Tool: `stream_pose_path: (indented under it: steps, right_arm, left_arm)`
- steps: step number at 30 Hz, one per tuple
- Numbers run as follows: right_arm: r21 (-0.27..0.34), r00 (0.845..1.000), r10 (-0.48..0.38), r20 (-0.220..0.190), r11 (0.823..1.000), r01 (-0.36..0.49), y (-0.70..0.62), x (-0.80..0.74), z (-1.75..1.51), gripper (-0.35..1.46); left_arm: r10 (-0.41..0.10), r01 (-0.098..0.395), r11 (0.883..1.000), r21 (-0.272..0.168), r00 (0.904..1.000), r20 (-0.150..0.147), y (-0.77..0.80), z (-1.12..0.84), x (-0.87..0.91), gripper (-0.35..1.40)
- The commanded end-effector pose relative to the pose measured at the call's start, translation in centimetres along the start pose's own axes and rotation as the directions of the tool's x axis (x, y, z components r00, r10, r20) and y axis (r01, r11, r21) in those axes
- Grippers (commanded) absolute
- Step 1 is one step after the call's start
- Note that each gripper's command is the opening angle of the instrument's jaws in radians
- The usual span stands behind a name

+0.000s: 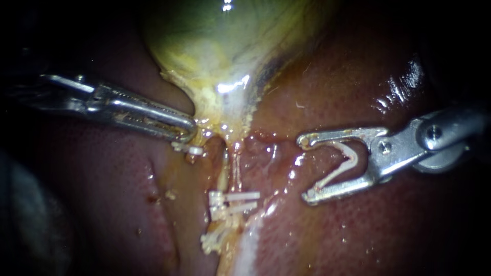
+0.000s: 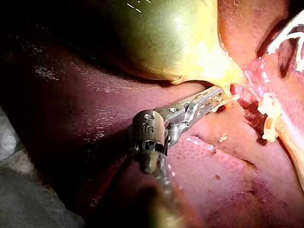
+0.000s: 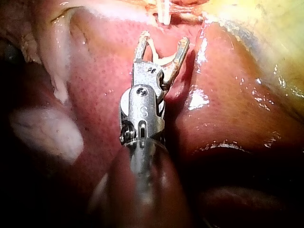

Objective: Clipping third clip right tube

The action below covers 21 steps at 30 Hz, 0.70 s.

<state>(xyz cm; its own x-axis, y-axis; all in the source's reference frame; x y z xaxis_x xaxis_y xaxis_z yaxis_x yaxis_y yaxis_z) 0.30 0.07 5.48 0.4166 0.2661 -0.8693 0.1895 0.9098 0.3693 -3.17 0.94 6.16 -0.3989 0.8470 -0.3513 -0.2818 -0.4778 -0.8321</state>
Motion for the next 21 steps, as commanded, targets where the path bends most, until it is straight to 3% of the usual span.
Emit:
stream_pose_path:
  steps: [1, 11, 14, 20, 21]
  right_arm:
    - [0.0, 1.0, 0.0, 0.0, 1.0, 0.0, 0.0, 0.0, 0.0, 0.5]
    - [0.002, 1.0, 0.0, 0.0, 1.0, 0.0, -0.02, 0.02, -0.01, 0.5]
    - [0.002, 1.0, 0.002, -0.001, 1.0, -0.002, -0.01, 0.05, -0.02, 0.5]
    - [0.004, 1.0, 0.002, -0.002, 1.0, -0.002, 0.01, 0.16, 0.0, 0.49]
    - [0.014, 0.999, 0.044, -0.001, 0.999, -0.044, 0.02, 0.18, 0.04, 0.48]
  left_arm:
    - [-0.001, 0.001, 1.0, -0.002, 1.0, 0.001, 0.02, -0.03, 0.02, -0.35]
    - [-0.035, 0.036, 0.999, 0.023, 0.999, -0.026, 0.25, -0.71, 0.4, -0.35]
    - [-0.029, 0.03, 0.999, 0.028, 0.9992, -0.027, 0.3, -0.79, 0.47, -0.35]
    - [-0.027, 0.028, 0.999, 0.036, 0.9992, -0.031, 0.26, -0.75, 0.42, -0.35]
    - [-0.027, 0.028, 0.999, 0.038, 0.9991, -0.032, 0.26, -0.73, 0.4, -0.35]
